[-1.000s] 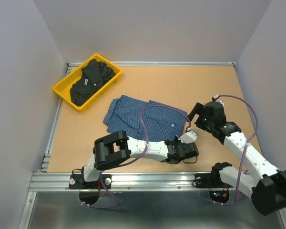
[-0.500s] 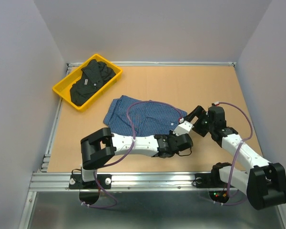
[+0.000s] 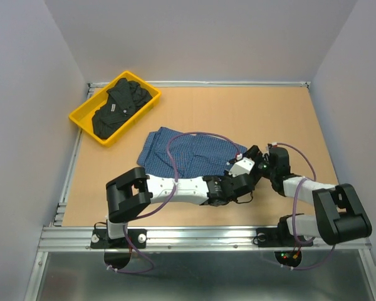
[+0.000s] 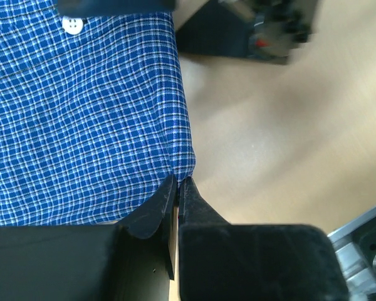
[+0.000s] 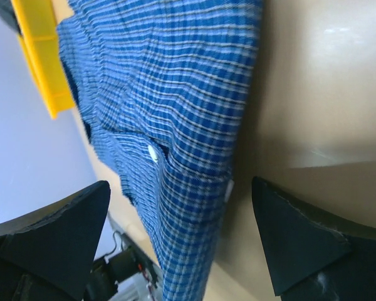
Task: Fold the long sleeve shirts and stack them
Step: Fold the shirt
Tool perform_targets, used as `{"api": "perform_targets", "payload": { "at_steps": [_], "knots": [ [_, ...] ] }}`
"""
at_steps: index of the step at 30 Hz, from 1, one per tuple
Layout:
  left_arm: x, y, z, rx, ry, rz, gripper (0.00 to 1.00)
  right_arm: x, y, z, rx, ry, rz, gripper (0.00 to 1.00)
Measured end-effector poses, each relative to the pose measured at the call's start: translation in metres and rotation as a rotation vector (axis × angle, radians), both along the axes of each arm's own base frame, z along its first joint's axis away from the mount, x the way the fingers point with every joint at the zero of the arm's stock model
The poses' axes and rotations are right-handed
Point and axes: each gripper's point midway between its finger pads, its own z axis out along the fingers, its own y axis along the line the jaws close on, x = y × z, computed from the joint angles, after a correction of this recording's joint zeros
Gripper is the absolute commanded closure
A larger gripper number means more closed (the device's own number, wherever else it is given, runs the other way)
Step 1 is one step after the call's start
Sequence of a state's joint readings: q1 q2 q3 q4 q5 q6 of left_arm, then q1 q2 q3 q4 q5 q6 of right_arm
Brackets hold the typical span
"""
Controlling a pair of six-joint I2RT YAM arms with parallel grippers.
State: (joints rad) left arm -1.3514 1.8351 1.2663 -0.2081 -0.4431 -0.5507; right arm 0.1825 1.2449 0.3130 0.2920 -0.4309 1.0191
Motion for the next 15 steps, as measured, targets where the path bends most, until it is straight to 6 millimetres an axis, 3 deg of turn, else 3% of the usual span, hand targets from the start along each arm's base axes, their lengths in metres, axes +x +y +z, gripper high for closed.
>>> {"api": "perform_targets", "payload": {
  "at_steps": [6, 12, 15],
  "knots": [
    [-0.001, -0.015, 0.009, -0.043, 0.017, -0.009, 0.99, 0.012, 0.013, -0.005, 0.066, -0.033, 0.049, 0.18],
    [-0.003, -0.024, 0.003, -0.046, 0.038, -0.019, 0.91, 0.014, 0.015, -0.016, 0.059, -0.028, 0.066, 0.58],
    [-0.005, -0.027, -0.001, -0.047, 0.053, -0.02, 0.75, 0.013, 0.013, -0.021, 0.037, -0.023, 0.069, 0.92]
  ]
}}
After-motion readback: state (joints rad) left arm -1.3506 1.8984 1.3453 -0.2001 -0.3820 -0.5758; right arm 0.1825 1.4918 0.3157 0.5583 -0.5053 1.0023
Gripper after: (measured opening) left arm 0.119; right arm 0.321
